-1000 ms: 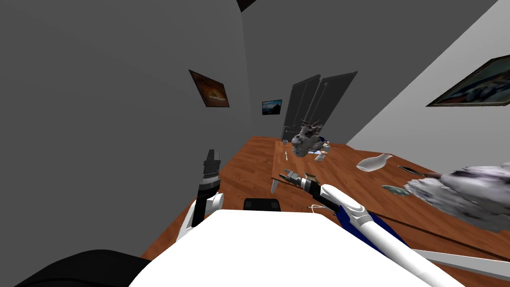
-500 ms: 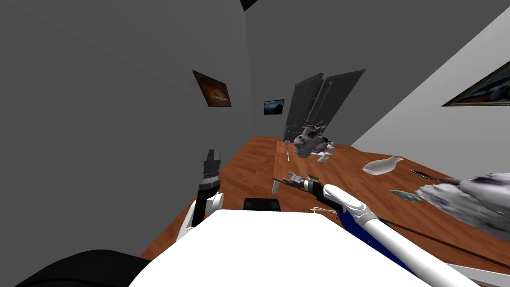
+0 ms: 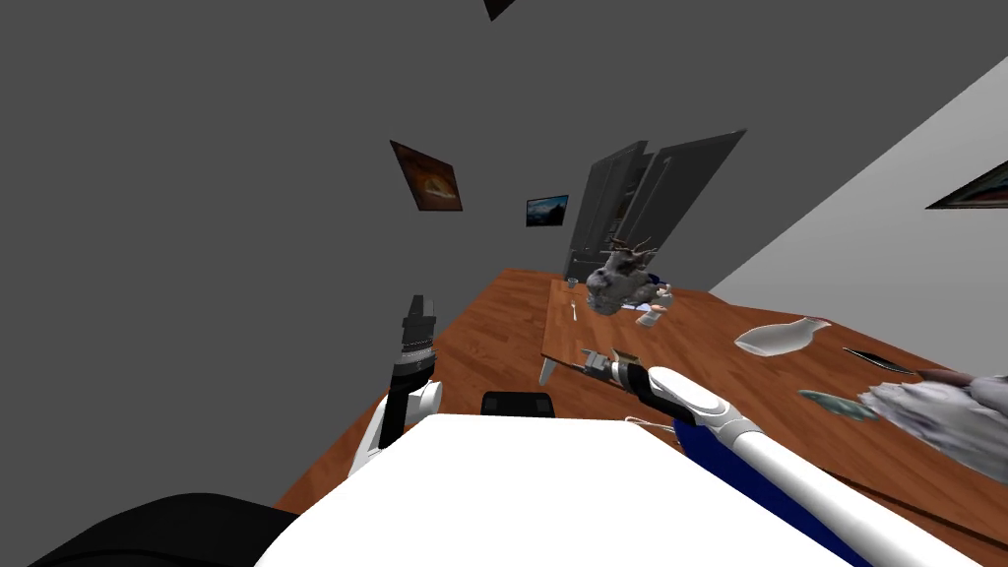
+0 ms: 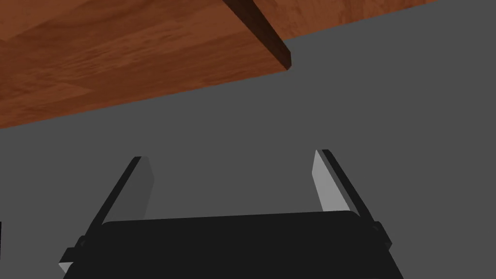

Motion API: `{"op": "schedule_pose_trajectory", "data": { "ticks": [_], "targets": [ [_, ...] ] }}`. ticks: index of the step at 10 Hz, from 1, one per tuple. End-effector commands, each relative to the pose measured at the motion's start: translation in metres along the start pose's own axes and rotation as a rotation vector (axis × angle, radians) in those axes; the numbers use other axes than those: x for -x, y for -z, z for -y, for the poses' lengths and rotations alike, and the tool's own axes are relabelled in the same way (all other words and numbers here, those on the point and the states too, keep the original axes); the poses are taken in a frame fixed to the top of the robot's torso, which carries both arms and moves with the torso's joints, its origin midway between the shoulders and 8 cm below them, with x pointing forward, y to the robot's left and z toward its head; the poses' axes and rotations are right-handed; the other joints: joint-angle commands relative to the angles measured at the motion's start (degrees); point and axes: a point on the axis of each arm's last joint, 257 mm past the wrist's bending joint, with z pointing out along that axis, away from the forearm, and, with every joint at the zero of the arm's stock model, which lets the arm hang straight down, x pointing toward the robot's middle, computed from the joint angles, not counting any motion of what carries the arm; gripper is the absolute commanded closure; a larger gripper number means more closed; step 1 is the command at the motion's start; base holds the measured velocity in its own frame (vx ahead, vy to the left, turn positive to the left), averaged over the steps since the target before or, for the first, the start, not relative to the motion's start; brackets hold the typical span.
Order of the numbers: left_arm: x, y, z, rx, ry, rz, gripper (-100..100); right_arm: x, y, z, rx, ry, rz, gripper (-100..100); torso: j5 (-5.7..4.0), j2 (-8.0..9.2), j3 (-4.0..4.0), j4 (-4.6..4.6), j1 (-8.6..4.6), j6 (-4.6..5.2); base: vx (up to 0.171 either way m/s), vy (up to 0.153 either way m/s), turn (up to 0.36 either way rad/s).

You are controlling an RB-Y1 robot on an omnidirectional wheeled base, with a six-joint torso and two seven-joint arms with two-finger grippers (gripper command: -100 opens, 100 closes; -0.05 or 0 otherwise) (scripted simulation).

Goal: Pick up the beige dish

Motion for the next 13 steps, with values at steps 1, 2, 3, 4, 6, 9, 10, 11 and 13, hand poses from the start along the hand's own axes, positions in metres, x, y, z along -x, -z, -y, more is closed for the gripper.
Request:
{"op": "schedule_pose_trajectory", "data": {
  "ticks": [1,2,3,4,6,9,10,11,13],
  "targets": [
    [0.0,0.0,0.0,0.0,0.0,0.0,0,-0.013,0.006,0.006,-0.012,0.041,-0.05,-100,0.0,0.0,0.0,0.0,0.0,0.0,0.008,-0.001,0.038],
    [0.0,0.0,0.0,0.0,0.0,0.0,0,-0.035,0.015,0.021,-0.032,0.066,-0.113,-100,0.0,0.01,0.01,0.0,0.0,0.02,0.009,0.0,0.083],
    [0.0,0.0,0.0,0.0,0.0,0.0,0,-0.04,0.016,0.022,-0.033,0.093,-0.132,-100,0.0,0.01,0.01,0.0,0.0,0.0,0.008,-0.003,0.039],
    [0.0,0.0,0.0,0.0,0.0,0.0,0,-0.059,0.026,0.035,-0.051,0.12,-0.19,-100,0.0,0.02,0.01,0.01,0.0,0.02,0.007,-0.001,0.087],
    [0.0,0.0,0.0,0.0,0.0,0.0,0,-0.083,0.04,0.051,-0.071,0.163,-0.267,-100,0.0,0.02,0.01,0.01,0.0,0.02,0.006,-0.003,0.066],
    [0.0,0.0,0.0,0.0,0.0,0.0,0,-0.106,0.054,0.066,-0.087,0.216,-0.346,-100,-0.01,0.01,0.0,0.0,-0.01,-0.01,0.007,-0.006,0.056],
    [0.0,0.0,0.0,0.0,0.0,0.0,0,-0.123,0.068,0.078,-0.101,0.244,-0.406,-100,-0.01,0.01,0.01,0.0,-0.01,0.03,0.007,-0.004,0.076],
    [0.0,0.0,0.0,0.0,0.0,0.0,0,-0.124,0.069,0.079,-0.101,0.249,-0.409,-100,0.01,0.02,0.01,0.01,-0.01,0.01,0.006,-0.008,0.038],
    [0.0,0.0,0.0,0.0,0.0,0.0,0,-0.153,0.097,0.102,-0.127,0.298,-0.516,-100,-0.01,0.02,0.01,0.01,-0.01,0.01,0.005,-0.007,0.11]
  ]
}}
